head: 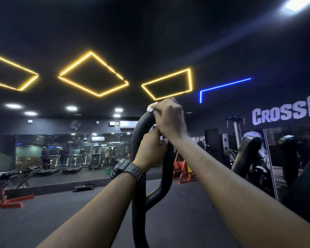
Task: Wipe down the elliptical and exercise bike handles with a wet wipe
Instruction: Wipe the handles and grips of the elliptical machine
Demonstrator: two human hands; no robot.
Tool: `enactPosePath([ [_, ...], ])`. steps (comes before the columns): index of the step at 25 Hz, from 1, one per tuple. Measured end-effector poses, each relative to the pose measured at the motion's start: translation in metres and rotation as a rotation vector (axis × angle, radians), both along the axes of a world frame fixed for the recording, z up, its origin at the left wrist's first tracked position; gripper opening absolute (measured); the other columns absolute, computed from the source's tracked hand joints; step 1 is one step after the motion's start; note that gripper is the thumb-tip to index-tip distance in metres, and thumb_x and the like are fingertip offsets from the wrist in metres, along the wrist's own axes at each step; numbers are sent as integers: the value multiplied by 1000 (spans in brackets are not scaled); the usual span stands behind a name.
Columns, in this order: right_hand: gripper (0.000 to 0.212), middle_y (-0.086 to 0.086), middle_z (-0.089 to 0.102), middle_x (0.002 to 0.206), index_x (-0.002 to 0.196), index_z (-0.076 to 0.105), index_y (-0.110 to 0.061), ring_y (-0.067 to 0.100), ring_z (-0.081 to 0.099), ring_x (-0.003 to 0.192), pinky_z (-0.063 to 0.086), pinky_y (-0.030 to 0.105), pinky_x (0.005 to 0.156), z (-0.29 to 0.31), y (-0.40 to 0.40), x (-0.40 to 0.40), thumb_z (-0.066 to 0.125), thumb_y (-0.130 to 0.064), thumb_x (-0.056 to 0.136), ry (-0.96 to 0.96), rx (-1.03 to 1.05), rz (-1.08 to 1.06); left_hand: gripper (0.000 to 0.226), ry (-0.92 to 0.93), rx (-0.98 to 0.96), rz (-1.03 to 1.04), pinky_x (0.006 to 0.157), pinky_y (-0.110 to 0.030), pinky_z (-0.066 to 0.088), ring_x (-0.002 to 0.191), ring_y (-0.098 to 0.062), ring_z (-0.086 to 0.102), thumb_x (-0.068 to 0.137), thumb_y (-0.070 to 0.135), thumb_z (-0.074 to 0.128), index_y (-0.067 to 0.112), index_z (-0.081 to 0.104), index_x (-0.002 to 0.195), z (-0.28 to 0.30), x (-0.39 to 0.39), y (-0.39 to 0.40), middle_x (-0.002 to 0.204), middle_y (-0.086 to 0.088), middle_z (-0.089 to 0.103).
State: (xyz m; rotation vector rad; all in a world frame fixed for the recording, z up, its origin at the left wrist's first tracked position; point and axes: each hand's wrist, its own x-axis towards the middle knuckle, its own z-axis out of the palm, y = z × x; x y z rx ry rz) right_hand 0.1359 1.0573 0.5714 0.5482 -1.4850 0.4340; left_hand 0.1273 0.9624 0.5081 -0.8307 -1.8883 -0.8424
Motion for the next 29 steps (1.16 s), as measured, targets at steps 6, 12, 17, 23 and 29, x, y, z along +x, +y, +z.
enactPosePath([
  [6,19,12,68,96,102,76,-10,26,64,90,56,39,82,-7,1,0,62,-7,89,3,-107,-33,21,360,97,106,73,-24,45,79,-12,55,83,5,69,12,65,102,-26,3,-43,94,0,62],
  [12,22,13,66,94,103,75,-12,29,65,86,56,41,79,-19,-12,2,59,-7,90,8,-62,-19,7,25,527,48,77,-38,51,88,-23,58,92,15,59,21,56,95,-39,-11,-54,95,0,58],
  [17,18,8,60,94,103,73,-11,27,57,87,56,38,63,-65,-39,4,59,-12,91,-23,462,-237,25,-353,688,-267,86,-50,55,94,-26,67,92,32,45,25,69,92,-66,-25,-65,94,-2,71],
  [23,14,7,59,91,100,72,-11,26,55,80,55,42,60,-122,-50,-3,61,-12,91,-31,361,-243,24,-531,688,-479,79,-41,55,85,-26,66,88,21,54,7,73,94,-82,-23,-78,91,-13,72],
  [29,16,7,59,92,102,72,-8,27,58,83,55,43,65,-135,-57,4,59,-11,92,-138,175,-270,32,-687,575,-594,74,-30,57,84,-22,69,103,15,42,0,70,102,-105,-26,-98,98,-16,72],
])
